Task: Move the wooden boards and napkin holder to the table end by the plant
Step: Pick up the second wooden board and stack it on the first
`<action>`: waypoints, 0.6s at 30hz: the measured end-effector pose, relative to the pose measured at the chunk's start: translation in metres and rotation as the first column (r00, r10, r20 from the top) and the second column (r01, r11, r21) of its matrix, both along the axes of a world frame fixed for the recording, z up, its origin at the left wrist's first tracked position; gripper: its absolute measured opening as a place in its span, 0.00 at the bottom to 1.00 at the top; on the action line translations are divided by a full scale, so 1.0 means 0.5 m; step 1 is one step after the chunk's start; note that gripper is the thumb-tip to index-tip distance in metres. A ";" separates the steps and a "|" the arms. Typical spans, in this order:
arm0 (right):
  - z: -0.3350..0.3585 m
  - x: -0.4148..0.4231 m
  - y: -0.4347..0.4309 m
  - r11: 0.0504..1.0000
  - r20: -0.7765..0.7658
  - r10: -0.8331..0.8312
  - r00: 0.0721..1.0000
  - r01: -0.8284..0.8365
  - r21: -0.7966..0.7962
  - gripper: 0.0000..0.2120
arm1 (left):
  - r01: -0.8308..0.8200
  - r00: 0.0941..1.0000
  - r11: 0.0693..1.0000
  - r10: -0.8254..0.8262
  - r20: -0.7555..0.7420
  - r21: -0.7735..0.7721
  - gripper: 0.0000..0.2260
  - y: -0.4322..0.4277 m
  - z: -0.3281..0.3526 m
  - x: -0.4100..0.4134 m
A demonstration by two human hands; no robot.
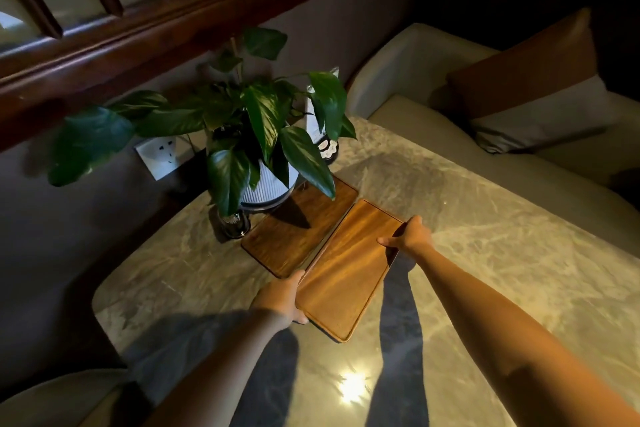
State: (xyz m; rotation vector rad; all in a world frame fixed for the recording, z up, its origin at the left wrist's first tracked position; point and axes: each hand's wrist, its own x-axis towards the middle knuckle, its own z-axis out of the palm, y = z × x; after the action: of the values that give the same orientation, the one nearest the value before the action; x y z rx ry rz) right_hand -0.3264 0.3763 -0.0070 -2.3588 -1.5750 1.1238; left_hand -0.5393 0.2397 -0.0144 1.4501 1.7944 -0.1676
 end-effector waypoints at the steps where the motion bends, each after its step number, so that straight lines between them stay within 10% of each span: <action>1: -0.004 -0.001 0.005 1.000 0.003 -0.001 1.000 0.001 -0.005 0.36 | 0.009 1.000 1.000 -0.009 -0.008 -0.002 0.38 0.005 -0.001 0.000; 18: -0.026 0.004 0.033 0.999 0.009 0.024 1.000 -0.023 -0.042 0.36 | 0.302 0.936 0.953 -0.289 -0.203 0.034 0.40 0.041 -0.008 0.006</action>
State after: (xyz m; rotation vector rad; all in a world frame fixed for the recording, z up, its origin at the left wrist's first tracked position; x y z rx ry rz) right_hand -0.3246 0.3926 -0.0199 -2.3816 -1.6021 1.1633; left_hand -0.5361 0.2604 -0.0186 1.8003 1.7370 -0.4228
